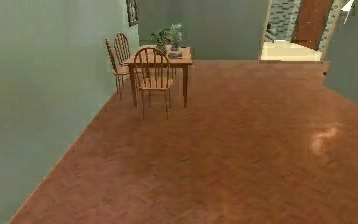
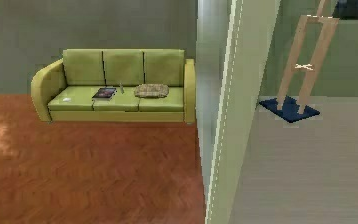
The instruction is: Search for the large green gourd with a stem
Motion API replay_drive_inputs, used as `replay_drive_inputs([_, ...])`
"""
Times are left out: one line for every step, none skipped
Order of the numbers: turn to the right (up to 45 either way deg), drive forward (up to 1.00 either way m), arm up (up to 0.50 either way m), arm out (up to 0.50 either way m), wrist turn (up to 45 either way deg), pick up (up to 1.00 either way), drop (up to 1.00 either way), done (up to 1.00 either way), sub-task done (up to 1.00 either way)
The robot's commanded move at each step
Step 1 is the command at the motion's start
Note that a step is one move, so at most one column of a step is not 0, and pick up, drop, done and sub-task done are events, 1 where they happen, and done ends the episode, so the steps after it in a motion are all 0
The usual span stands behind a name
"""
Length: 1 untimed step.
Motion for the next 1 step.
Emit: replay_drive_inputs([27.0, 0.0, 0.0, 0.0, 0.0, 0.0, 0.0, 0.0, 0.0])
